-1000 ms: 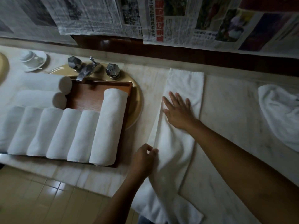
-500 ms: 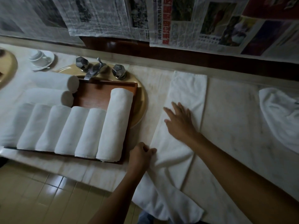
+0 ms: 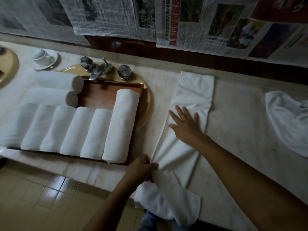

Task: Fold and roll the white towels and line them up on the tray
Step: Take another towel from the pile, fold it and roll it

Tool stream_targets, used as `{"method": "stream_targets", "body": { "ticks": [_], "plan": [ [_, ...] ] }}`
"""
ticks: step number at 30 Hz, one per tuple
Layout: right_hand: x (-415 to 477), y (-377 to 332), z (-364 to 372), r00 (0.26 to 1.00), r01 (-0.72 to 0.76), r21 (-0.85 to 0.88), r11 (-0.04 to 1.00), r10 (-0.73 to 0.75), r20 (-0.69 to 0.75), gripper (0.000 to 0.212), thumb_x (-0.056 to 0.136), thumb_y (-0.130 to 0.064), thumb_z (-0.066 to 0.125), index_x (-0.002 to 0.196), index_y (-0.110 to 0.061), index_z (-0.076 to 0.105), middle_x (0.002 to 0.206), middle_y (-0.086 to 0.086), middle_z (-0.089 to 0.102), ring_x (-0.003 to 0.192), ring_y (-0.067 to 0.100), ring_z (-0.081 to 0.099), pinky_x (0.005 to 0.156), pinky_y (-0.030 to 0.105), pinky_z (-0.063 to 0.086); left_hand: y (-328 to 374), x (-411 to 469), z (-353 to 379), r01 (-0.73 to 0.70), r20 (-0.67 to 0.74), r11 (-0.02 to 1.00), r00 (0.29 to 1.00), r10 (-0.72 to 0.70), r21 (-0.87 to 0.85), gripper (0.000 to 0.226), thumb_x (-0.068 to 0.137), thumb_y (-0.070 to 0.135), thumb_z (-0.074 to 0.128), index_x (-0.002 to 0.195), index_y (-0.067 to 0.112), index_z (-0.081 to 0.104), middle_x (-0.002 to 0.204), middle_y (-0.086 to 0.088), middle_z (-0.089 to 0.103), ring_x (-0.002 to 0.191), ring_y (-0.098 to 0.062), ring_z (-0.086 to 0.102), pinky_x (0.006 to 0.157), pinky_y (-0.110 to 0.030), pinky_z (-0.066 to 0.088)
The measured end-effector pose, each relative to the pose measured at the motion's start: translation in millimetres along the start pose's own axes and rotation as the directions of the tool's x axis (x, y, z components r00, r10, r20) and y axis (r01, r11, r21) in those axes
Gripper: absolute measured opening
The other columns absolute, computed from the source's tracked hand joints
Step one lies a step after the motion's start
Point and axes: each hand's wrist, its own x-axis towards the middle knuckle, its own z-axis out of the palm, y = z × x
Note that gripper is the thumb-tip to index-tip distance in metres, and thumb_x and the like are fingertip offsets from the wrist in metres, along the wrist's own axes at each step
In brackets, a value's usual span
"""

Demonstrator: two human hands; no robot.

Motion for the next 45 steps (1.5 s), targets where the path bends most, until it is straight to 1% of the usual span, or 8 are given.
{"method": "stream_targets", "body": {
  "ticks": [8, 13, 16, 20, 25, 33, 39, 45],
  "plan": [
    [1, 0, 3, 0.999, -0.003, 0.010, 1.000, 0.003, -0.052, 0.060, 0.106, -0.054, 0.037, 0.162, -0.039, 0.019, 0.173, -0.005, 0.002, 0.159, 0.023, -0.004, 0.121, 0.065, 0.004, -16, 9, 5, -0.041, -0.212, 0.964, 0.972, 0.099, 0.262, 0.029, 0.089, 0.034, 0.080, 0.084, 0.011, 0.065, 0.067, -0.004, 0.070, 0.046, -0.014, 0.063, 0.044, -0.028, 0.053],
    [-70, -25, 14, 0.894, 0.147, 0.222, 0.964, -0.034, -0.446, 0.027, 0.092, -0.028, 0.061, 0.113, -0.016, 0.074, 0.119, 0.011, 0.068, 0.112, 0.037, 0.062, 0.096, 0.050, 0.052, -15, 10, 1, -0.076, -0.218, 0.932, 0.963, 0.162, 0.355, 0.028, 0.085, 0.039, 0.082, 0.082, 0.016, 0.066, 0.074, -0.002, 0.071, 0.066, -0.022, 0.070, 0.065, -0.045, 0.064],
    [-147, -38, 27, 0.944, 0.074, 0.328, 0.942, 0.040, -0.328, 0.022, 0.092, -0.037, 0.057, 0.091, -0.021, 0.072, 0.090, -0.001, 0.067, 0.085, 0.027, 0.064, 0.074, 0.041, 0.055, -18, 10, 0, -0.102, -0.191, 0.923, 0.964, 0.183, 0.371, 0.029, 0.087, 0.040, 0.081, 0.084, 0.016, 0.066, 0.074, -0.003, 0.071, 0.064, -0.021, 0.070, 0.064, -0.044, 0.063],
    [-232, -45, 49, 0.985, -0.173, 0.195, 0.966, 0.174, 0.015, 0.042, 0.081, -0.065, 0.059, 0.108, -0.034, 0.067, 0.113, -0.011, 0.057, 0.105, 0.019, 0.054, 0.088, 0.039, 0.047, -17, 10, 0, -0.138, -0.169, 0.902, 0.960, 0.224, 0.409, 0.028, 0.089, 0.039, 0.078, 0.087, 0.017, 0.063, 0.076, -0.004, 0.071, 0.064, -0.024, 0.070, 0.064, -0.044, 0.063],
    [-271, -76, 40, 0.962, -0.272, 0.337, 0.901, 0.261, 0.077, 0.019, 0.096, -0.046, 0.056, 0.107, -0.030, 0.053, 0.112, -0.003, 0.063, 0.106, 0.023, 0.061, 0.082, 0.034, 0.044, -10, 7, 1, -0.172, -0.147, 0.887, 0.955, 0.256, 0.429, 0.027, 0.090, 0.034, 0.078, 0.090, 0.012, 0.062, 0.075, -0.006, 0.070, 0.059, -0.026, 0.071, 0.057, -0.042, 0.063],
    [-296, -135, 29, 0.959, -0.121, 0.581, 0.804, -0.056, 0.278, 0.032, 0.095, -0.057, 0.056, 0.102, -0.028, 0.068, 0.094, -0.014, 0.069, 0.084, -0.001, 0.064, 0.081, 0.028, 0.054, -19, 3, 3, -0.173, -0.195, 0.925, 0.949, 0.249, 0.338, 0.031, 0.087, 0.035, 0.082, 0.089, 0.009, 0.065, 0.065, -0.006, 0.071, 0.052, -0.019, 0.068, 0.052, -0.027, 0.051],
    [-271, -84, 45, 0.873, -0.408, 0.594, 0.693, 0.486, 0.032, 0.026, 0.100, -0.043, 0.062, 0.103, -0.018, 0.058, 0.097, 0.002, 0.075, 0.093, 0.025, 0.070, 0.073, 0.032, 0.047, -40, -14, 9, -0.196, -0.232, 0.925, 0.932, 0.279, 0.326, 0.030, 0.086, 0.035, 0.083, 0.099, 0.015, 0.064, 0.090, 0.002, 0.067, 0.082, -0.017, 0.066, 0.067, -0.031, 0.053],
    [-244, -60, 54, 0.851, -0.520, 0.444, 0.729, 0.489, 0.192, 0.031, 0.095, -0.048, 0.059, 0.097, -0.017, 0.059, 0.106, 0.014, 0.071, 0.104, 0.037, 0.066, 0.081, 0.037, 0.049, -69, -42, 20, -0.148, -0.215, 0.868, 0.937, 0.277, 0.474, 0.018, 0.092, 0.028, 0.075, 0.096, 0.016, 0.062, 0.087, 0.001, 0.065, 0.077, -0.015, 0.060, 0.059, -0.025, 0.043]
  ]
}}
